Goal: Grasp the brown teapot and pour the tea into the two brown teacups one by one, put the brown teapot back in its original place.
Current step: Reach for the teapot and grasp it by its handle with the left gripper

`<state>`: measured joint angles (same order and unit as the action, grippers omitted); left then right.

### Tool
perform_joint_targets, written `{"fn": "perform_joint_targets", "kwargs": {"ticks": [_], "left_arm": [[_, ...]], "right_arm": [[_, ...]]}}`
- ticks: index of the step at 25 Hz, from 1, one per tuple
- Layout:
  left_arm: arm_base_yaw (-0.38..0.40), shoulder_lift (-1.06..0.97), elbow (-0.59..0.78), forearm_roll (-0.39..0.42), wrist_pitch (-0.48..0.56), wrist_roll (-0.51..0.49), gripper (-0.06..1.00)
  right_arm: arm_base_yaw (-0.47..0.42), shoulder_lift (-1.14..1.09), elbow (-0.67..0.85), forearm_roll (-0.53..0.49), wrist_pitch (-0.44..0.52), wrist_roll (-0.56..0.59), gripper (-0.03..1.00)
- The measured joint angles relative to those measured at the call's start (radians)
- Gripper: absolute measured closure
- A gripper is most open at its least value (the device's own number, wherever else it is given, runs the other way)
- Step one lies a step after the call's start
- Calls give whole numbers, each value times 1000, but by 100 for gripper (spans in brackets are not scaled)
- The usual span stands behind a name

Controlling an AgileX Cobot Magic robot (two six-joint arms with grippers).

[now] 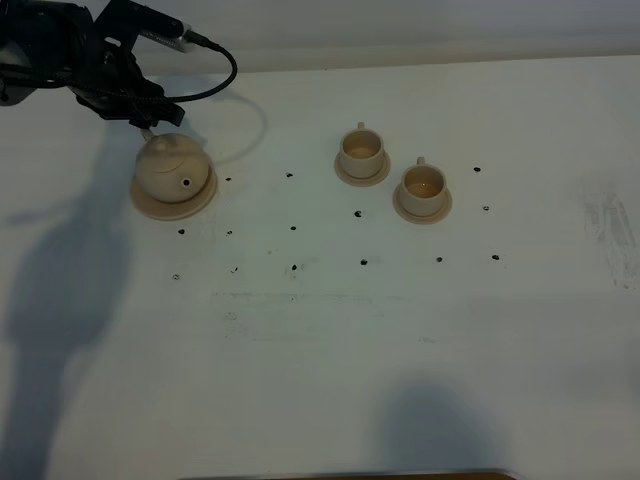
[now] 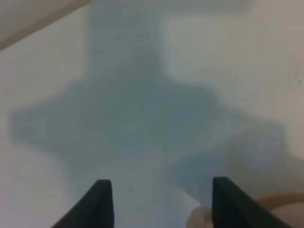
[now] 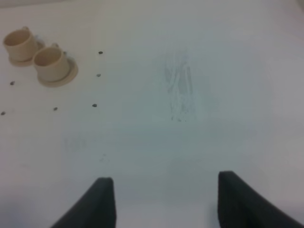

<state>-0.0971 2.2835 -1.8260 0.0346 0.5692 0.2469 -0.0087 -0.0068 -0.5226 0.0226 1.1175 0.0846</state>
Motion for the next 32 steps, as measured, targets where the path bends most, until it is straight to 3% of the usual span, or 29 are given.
{"fn": "perform_joint_targets", "kwargs": {"ticks": [21,32], "left_arm": [[13,0,-1,2,70,1,50],[30,-1,-1,8,47,27,50]], "right_arm": [[0,0,0,0,0,0,48],[0,0,0,0,0,0,48]]}}
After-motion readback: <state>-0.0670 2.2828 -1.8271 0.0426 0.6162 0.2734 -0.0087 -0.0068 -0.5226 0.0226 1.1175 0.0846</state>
